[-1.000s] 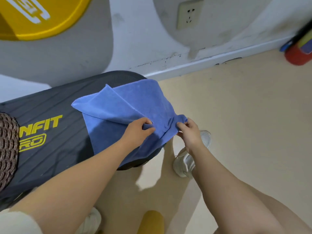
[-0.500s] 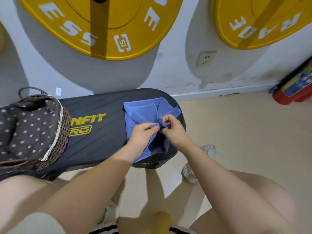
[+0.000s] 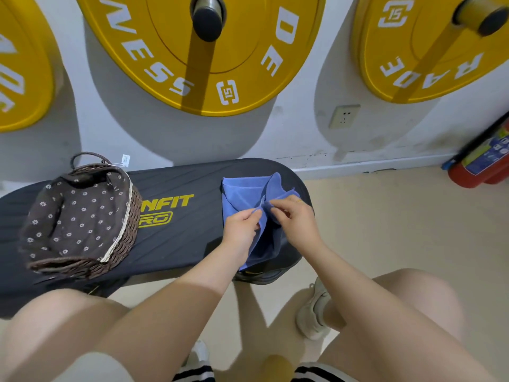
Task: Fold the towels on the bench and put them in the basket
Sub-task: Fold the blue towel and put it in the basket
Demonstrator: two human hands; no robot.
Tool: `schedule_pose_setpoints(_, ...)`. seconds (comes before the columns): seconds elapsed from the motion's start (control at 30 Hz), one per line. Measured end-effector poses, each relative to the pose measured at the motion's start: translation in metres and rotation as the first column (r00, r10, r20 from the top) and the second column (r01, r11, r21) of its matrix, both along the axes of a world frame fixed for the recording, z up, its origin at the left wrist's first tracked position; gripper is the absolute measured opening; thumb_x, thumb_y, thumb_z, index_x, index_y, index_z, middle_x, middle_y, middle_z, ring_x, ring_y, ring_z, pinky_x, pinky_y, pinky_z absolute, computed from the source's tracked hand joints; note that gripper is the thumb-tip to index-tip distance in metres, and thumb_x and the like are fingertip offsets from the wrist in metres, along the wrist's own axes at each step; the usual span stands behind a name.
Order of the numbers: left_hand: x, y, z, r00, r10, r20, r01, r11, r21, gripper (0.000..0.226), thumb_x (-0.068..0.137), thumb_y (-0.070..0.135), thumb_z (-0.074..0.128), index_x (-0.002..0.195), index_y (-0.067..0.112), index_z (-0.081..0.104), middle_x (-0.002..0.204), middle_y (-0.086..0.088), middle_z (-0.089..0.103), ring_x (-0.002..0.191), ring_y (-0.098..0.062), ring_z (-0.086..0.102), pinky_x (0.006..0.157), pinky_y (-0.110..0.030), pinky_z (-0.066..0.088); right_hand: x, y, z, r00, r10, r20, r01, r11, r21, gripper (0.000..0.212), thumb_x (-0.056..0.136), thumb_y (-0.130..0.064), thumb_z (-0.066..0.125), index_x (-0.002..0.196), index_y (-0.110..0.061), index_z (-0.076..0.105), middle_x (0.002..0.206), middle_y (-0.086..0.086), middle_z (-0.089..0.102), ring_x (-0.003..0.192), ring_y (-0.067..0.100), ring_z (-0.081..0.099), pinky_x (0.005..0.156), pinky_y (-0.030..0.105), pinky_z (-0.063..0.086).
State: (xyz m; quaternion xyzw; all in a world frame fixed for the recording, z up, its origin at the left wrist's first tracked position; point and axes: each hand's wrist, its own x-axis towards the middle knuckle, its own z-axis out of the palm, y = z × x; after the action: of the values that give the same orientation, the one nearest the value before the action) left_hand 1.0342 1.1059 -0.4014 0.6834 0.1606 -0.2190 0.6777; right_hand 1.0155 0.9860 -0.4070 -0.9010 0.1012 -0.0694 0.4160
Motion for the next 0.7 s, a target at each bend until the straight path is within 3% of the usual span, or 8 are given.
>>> schedule_pose_setpoints(0.07,-0.001,-0.002,0.000,1.000,0.018,-0.023,-0.019,0.999,-0.034,0.015,0.093,0.020,0.054,0.102,0.017,0.066,0.070,0.002,0.054,0.068,-0.010,0.050,0.067,-0.019,0.046,-0.004,0.007,-0.002,0.998,0.059,-0.031,-0.061,0.995,-0.073,0.025,0.093,-0.019,0.054,0.114,-0.016,0.068,0.087,0.001,0.053,0.084,0.016,0.053,0.073,0.022,0.039)
schedule_pose_setpoints(0.2,-0.004,-0.003,0.003,0.995,0.064,-0.070,-0.070,0.994,-0.080,0.012,0.093,0.021,0.054,0.099,0.018,0.064,0.088,-0.003,0.062,0.087,-0.016,0.057,0.078,-0.022,0.049,-0.005,0.012,0.000,0.998,0.035,-0.047,-0.041,0.992,-0.123,0.027,0.094,-0.024,0.051,0.116,-0.020,0.066,0.097,0.005,0.058,0.090,0.020,0.057,0.075,0.031,0.047)
schedule_pose_setpoints(0.37,-0.005,0.004,0.014,0.988,0.101,-0.120,-0.117,0.983,-0.139,0.011,0.094,0.019,0.053,0.099,0.014,0.062,0.082,-0.001,0.065,0.078,-0.009,0.062,0.066,-0.018,0.050,-0.009,0.014,0.003,0.993,0.107,-0.058,-0.119,0.950,-0.288,0.028,0.097,-0.029,0.046,0.117,-0.026,0.064,0.097,0.004,0.054,0.084,0.021,0.053,0.065,0.027,0.040)
schedule_pose_setpoints(0.47,-0.003,0.009,0.018,0.986,0.109,-0.123,-0.125,0.983,-0.132,0.016,0.093,0.017,0.054,0.104,0.009,0.063,0.089,-0.005,0.067,0.073,-0.008,0.063,0.060,-0.017,0.048,-0.005,0.014,0.006,0.971,0.212,-0.107,-0.237,0.895,-0.377,0.027,0.096,-0.021,0.044,0.116,-0.020,0.063,0.100,0.006,0.052,0.084,0.023,0.051,0.066,0.025,0.034)
schedule_pose_setpoints(0.53,-0.001,0.013,0.021,0.981,0.128,-0.144,-0.149,0.978,-0.147,0.015,0.093,0.016,0.055,0.103,0.008,0.062,0.093,-0.008,0.066,0.073,-0.009,0.063,0.062,-0.017,0.047,-0.002,0.014,0.010,0.971,0.222,-0.093,-0.239,0.936,-0.258,0.014,0.094,-0.023,0.049,0.096,-0.018,0.062,0.083,0.001,0.046,0.070,0.017,0.044,0.062,0.026,0.031)
schedule_pose_setpoints(0.57,0.000,0.014,0.022,0.978,0.136,-0.155,-0.161,0.973,-0.163,0.012,0.093,0.016,0.054,0.099,0.008,0.062,0.093,-0.009,0.065,0.074,-0.010,0.064,0.063,-0.018,0.047,0.000,0.016,0.014,0.976,0.213,-0.037,-0.215,0.944,-0.251,0.013,0.091,-0.026,0.054,0.082,-0.017,0.054,0.073,-0.003,0.038,0.062,0.012,0.036,0.059,0.026,0.028)
schedule_pose_setpoints(0.6,0.001,0.015,0.025,0.977,0.141,-0.162,-0.170,0.968,-0.186,0.011,0.094,0.017,0.054,0.093,0.009,0.061,0.093,-0.008,0.065,0.076,-0.011,0.064,0.064,-0.018,0.048,0.004,0.018,0.016,0.987,0.161,-0.023,-0.163,0.977,-0.141,0.022,0.089,-0.028,0.058,0.076,-0.015,0.045,0.068,-0.004,0.033,0.057,0.009,0.030,0.056,0.025,0.025)
schedule_pose_setpoints(0.7,0.000,0.016,0.032,0.985,0.100,-0.144,-0.130,0.968,-0.216,0.016,0.094,0.025,0.054,0.086,0.014,0.063,0.090,-0.002,0.068,0.080,-0.009,0.066,0.063,-0.015,0.049,0.003,0.027,0.017,0.985,0.168,-0.036,-0.170,0.984,-0.044,0.024,0.087,-0.025,0.058,0.078,-0.012,0.041,0.066,-0.004,0.031,0.053,0.007,0.027,0.054,0.025,0.025)
